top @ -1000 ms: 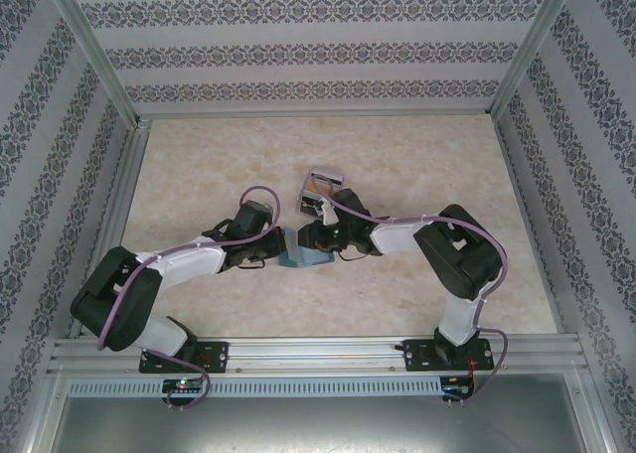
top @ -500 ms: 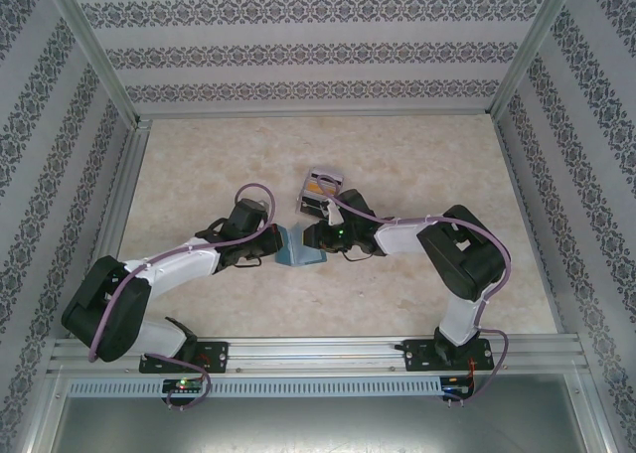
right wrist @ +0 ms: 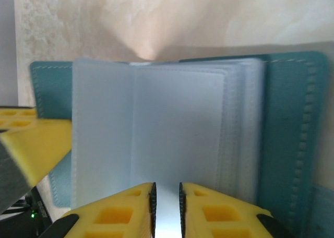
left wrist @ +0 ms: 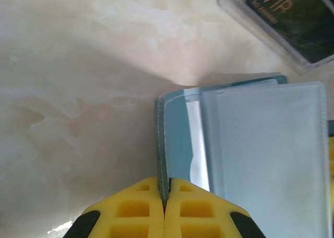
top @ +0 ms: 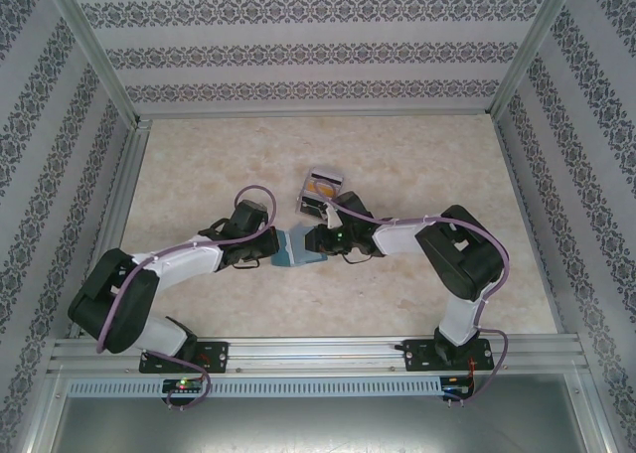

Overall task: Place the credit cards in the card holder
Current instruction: Flip over the card slot on the card holder.

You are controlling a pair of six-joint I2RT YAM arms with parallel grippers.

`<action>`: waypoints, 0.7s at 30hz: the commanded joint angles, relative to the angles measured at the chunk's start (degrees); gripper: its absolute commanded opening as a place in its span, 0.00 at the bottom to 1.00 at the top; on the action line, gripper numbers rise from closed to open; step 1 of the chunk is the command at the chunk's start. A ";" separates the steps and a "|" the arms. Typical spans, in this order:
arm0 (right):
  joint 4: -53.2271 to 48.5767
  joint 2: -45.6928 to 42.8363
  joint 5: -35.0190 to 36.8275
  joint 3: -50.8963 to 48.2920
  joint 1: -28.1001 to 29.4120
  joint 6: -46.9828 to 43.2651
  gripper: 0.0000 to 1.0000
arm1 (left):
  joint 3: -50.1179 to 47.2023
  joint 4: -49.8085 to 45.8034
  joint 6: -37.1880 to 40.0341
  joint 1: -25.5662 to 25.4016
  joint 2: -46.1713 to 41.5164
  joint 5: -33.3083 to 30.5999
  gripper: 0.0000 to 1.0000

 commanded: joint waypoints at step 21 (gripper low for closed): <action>-12.92 0.74 8.91 5.12 1.64 -8.18 0.23 | 0.55 -3.83 5.06 3.56 0.58 0.83 0.23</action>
